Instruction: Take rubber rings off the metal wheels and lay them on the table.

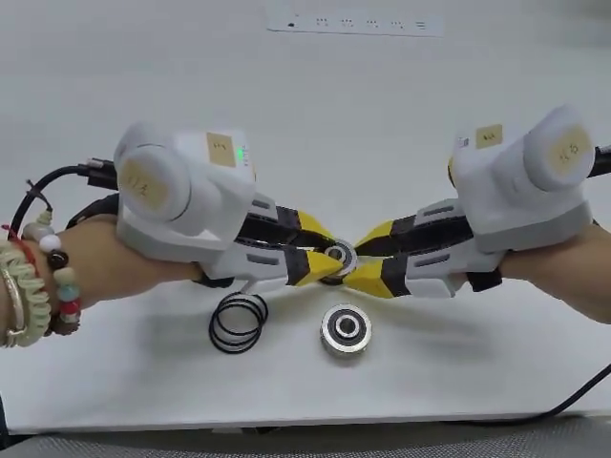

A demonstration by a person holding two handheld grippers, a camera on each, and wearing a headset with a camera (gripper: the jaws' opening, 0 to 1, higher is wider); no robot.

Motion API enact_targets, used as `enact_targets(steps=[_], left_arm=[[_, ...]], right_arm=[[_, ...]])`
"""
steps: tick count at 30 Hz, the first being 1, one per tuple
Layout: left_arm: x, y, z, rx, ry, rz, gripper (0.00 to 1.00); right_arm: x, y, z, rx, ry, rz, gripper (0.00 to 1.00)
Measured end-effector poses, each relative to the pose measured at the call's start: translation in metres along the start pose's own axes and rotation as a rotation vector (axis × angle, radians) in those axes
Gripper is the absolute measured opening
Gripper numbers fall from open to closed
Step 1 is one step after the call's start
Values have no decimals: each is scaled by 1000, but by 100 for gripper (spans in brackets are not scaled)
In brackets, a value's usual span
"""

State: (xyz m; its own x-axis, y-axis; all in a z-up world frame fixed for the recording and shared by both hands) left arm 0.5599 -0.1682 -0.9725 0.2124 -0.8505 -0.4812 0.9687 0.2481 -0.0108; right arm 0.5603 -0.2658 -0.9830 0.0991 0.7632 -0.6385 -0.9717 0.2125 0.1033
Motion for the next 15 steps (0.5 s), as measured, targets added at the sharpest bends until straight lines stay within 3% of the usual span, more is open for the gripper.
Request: enact_targets(steps=[5,8,15], left_arm=[[0,0,-1,0,0,0,14],[0,0,-1,0,0,0,14],[0,0,-2,3,1,1,14]], right_arm=[[-2,-1,-1,-10,5,0,13],[-4,-3,-4,-29,14,-10,2],[-3,-4,-4,-33,21,-23,0]])
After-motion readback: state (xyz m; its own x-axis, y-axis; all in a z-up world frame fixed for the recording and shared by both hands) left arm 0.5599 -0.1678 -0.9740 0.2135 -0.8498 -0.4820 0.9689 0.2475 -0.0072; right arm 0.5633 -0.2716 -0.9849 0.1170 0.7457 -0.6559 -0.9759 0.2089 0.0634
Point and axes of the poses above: the centre of the closed fingertips' face, and the gripper's own axes: x roughly forward along the fingers, y roughly to its left, z roughly out of its top, the point moved 6 cm from there along -x, roughly backward along the fingers, and after that the axes turned 3 degrees about -x, right-handed, at the moved point
